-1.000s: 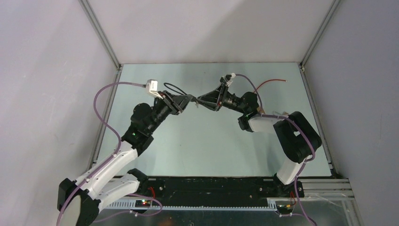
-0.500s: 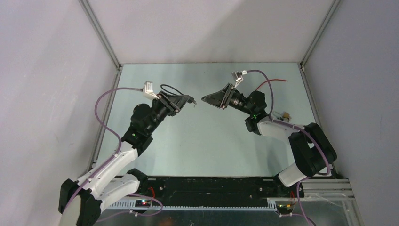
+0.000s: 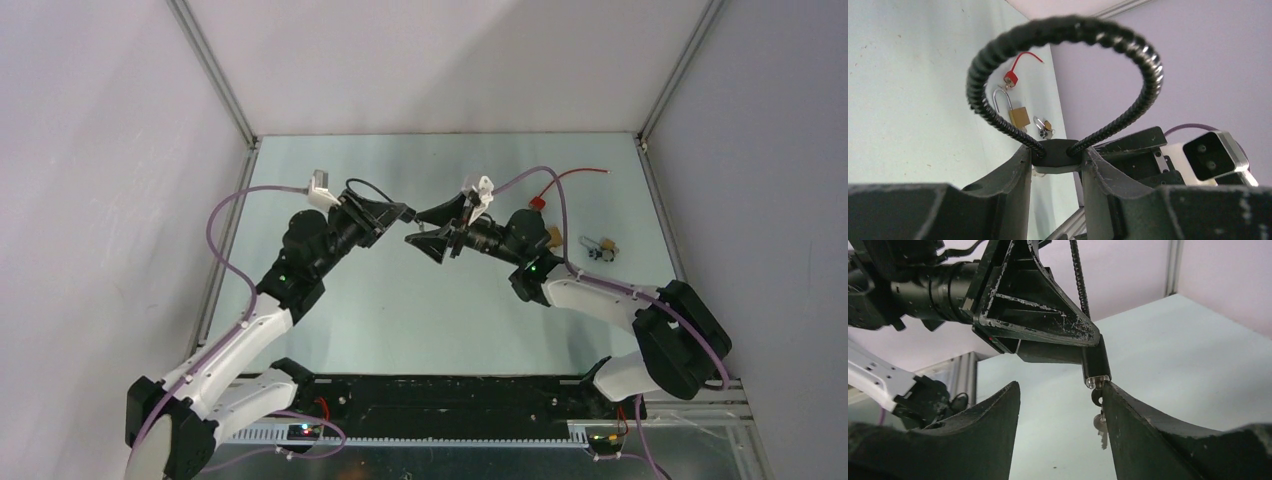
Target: Unlock with the key
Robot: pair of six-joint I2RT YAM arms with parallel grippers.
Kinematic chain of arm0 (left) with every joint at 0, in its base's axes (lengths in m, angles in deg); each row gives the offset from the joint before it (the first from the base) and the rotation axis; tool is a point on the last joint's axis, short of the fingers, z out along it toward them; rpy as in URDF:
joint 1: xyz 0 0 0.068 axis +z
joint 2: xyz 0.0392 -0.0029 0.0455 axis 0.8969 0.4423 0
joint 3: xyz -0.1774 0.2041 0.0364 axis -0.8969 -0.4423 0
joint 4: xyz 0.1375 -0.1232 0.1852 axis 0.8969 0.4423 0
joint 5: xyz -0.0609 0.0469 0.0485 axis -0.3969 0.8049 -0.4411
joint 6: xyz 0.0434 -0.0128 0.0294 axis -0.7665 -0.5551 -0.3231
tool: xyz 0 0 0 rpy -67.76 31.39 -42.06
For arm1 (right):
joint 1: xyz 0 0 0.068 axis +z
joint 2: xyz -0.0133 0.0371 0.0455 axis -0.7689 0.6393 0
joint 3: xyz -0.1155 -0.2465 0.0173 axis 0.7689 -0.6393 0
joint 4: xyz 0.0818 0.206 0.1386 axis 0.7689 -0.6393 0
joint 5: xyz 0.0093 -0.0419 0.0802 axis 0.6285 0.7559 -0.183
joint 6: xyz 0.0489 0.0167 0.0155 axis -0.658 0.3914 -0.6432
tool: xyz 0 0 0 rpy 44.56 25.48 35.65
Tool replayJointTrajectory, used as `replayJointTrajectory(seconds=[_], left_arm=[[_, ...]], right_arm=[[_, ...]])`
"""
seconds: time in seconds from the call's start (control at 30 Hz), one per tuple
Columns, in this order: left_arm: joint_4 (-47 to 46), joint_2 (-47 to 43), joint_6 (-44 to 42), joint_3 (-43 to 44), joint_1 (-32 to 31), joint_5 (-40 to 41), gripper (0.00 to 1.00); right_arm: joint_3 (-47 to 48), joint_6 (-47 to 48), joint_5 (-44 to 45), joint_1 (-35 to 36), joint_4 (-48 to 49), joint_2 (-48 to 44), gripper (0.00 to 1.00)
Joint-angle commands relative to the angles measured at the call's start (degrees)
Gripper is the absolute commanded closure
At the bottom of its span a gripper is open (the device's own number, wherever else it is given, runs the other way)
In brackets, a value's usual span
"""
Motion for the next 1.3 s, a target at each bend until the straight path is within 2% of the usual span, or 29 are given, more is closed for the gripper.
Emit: replayJointTrajectory(seconds=[0.0, 0.23, 0.37, 0.47, 0.6, 0.63, 0.67, 0.7, 0.73, 0.77, 0.83, 0.9, 0.97, 1.07, 1.13, 1.27], left_arm=[[-0.41, 0.22, 2.16, 3.73, -0.99, -2.53, 0.92], [-0.26, 1.5, 2.63, 5.38, -3.31, -4.17, 0.92], [-0.25, 1.9, 2.7, 5.98, -3.98, -4.68, 0.92], [-0.26, 2.03, 2.83, 6.09, -4.09, -4.93, 0.92], [-0.25, 1.9, 2.56, 6.1, -4.09, -4.71, 0.91], [-0.08, 1.8, 2.26, 6.1, -4.1, -4.63, 0.86], [0.1, 1.75, 2.0, 6.11, -4.11, -4.26, 0.81], [0.58, 1.54, 1.46, 6.1, -4.12, -3.92, 0.69], [0.82, 1.4, 1.17, 6.03, -4.12, -3.22, 0.63], [1.44, 1.19, 0.48, 6.01, -4.07, -2.83, 0.5], [2.4, 0.5, -0.09, 5.98, -4.03, -0.92, 0.34], [3.71, -0.57, -0.51, 5.86, -3.91, 1.45, 0.26], [5.49, -1.99, -0.73, 5.68, -3.65, 4.47, 0.23], [7.8, -3.68, -0.12, 5.43, -3.1, 8.46, 0.23], [8.66, -4.4, 0.86, 5.04, -2.67, 9.89, 0.28], [8.88, -5.21, 3.02, 4.07, -2.51, 11.22, 0.5]], right_arm=[[-0.28, 10.97, 4.94, 1.67, 0.55, -1.1, 0.36], [-0.28, 12.97, 6.84, 2.27, 1.77, -0.26, 0.38], [-0.28, 13.62, 7.1, 2.24, 1.93, -0.04, 0.42], [-0.28, 13.77, 6.91, 2.27, 1.54, 0.06, 0.52], [-0.32, 14.12, 6.59, 2.36, 0.63, -0.74, 0.78], [-0.3, 14.14, 6.6, 2.42, 0.26, -1.18, 0.88], [-0.35, 14.17, 6.6, 2.45, 0.13, -1.45, 0.93], [-0.4, 14.1, 6.86, 2.42, 0.14, -1.99, 1.0], [-0.66, 13.85, 7.08, 2.45, 0.24, -2.3, 1.0], [-0.78, 13.68, 7.53, 2.42, 0.54, -2.73, 1.0], [-1.0, 13.25, 7.78, 2.48, 0.67, -3.34, 1.0], [-1.31, 12.87, 8.24, 2.72, 0.87, -3.73, 1.0], [-1.49, 12.78, 8.62, 2.94, 0.76, -3.95, 1.0], [-1.51, 12.61, 8.77, 3.21, 0.65, -3.88, 1.0], [-1.51, 12.17, 8.8, 3.26, 0.78, -3.86, 1.0], [-1.51, 11.61, 8.63, 3.39, 1.46, -3.84, 1.0]])
